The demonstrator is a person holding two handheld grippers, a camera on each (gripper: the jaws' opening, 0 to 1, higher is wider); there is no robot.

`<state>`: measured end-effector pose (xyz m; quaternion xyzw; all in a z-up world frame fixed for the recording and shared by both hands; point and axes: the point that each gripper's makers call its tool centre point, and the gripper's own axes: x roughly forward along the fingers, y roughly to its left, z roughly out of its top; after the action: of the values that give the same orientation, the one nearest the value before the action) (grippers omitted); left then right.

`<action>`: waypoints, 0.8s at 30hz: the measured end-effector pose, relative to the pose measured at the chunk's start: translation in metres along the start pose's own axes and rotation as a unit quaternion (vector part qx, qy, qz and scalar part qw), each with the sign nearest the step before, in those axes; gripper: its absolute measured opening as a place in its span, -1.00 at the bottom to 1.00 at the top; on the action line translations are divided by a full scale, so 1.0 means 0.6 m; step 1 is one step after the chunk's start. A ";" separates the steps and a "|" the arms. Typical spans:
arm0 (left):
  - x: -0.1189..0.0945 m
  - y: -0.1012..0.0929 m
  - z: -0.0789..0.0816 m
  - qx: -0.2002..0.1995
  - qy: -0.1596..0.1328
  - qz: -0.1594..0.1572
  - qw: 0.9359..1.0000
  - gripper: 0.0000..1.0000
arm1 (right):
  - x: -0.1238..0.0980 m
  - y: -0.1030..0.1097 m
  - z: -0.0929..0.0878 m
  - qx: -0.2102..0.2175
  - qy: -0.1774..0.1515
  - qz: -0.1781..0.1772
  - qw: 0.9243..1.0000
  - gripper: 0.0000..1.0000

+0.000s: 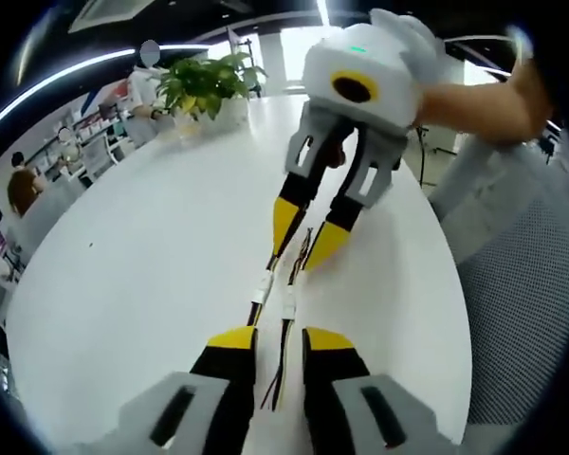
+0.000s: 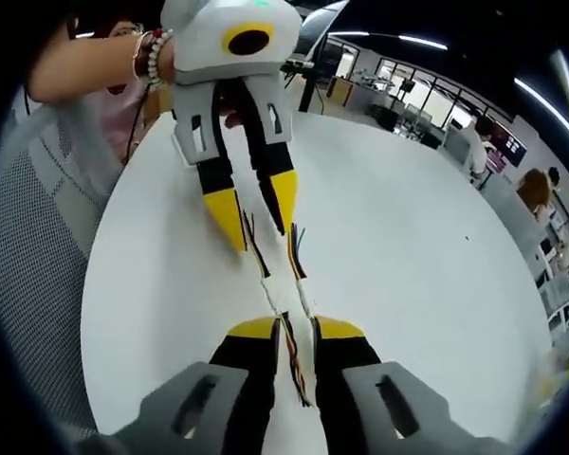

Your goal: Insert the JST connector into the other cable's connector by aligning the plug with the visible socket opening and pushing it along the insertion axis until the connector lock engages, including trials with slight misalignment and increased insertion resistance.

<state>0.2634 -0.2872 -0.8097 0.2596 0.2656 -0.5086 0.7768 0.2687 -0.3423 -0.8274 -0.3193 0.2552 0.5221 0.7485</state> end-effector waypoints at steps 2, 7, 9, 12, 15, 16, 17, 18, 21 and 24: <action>-0.016 0.006 0.014 0.002 -0.018 0.017 1.000 -0.62 | -0.005 -0.002 0.000 0.010 -0.003 -0.001 1.000 -0.74; -0.052 0.007 0.038 -0.007 -0.040 0.042 0.998 -0.48 | -0.023 -0.010 -0.003 0.023 -0.006 -0.008 1.000 -0.65; -0.068 0.004 0.045 -0.005 -0.047 0.053 0.997 -0.45 | -0.029 -0.010 -0.007 0.032 -0.005 -0.007 0.999 -0.62; -0.087 -0.001 0.059 -0.026 -0.073 0.061 0.995 -0.35 | -0.041 -0.011 -0.009 0.038 -0.003 -0.011 0.999 -0.58; -0.114 -0.001 0.060 -0.045 -0.085 0.079 0.992 -0.16 | -0.060 -0.007 0.005 0.067 -0.026 -0.015 0.997 -0.50; -0.117 -0.001 0.059 -0.045 -0.086 0.082 0.992 -0.13 | -0.062 -0.005 0.007 0.071 -0.029 -0.012 0.997 -0.45; -0.129 -0.001 0.058 -0.055 -0.093 0.094 0.990 -0.11 | -0.069 0.006 0.015 0.090 -0.040 0.002 0.995 -0.39; -0.138 -0.005 0.057 -0.062 -0.100 0.101 0.988 -0.10 | -0.076 0.011 0.022 0.097 -0.049 0.004 0.994 -0.34; -0.160 -0.025 0.057 -0.097 -0.133 0.096 0.982 -0.03 | -0.098 0.016 0.033 0.091 -0.061 -0.006 0.994 -0.35; -0.188 -0.050 0.066 -0.159 -0.189 0.072 0.966 0.22 | -0.122 0.030 0.032 0.085 -0.064 -0.015 0.994 -0.28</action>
<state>0.2029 -0.2504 -0.7087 0.0503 0.1721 -0.4424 0.8787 0.2289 -0.3687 -0.7661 -0.2236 0.2453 0.5069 0.7955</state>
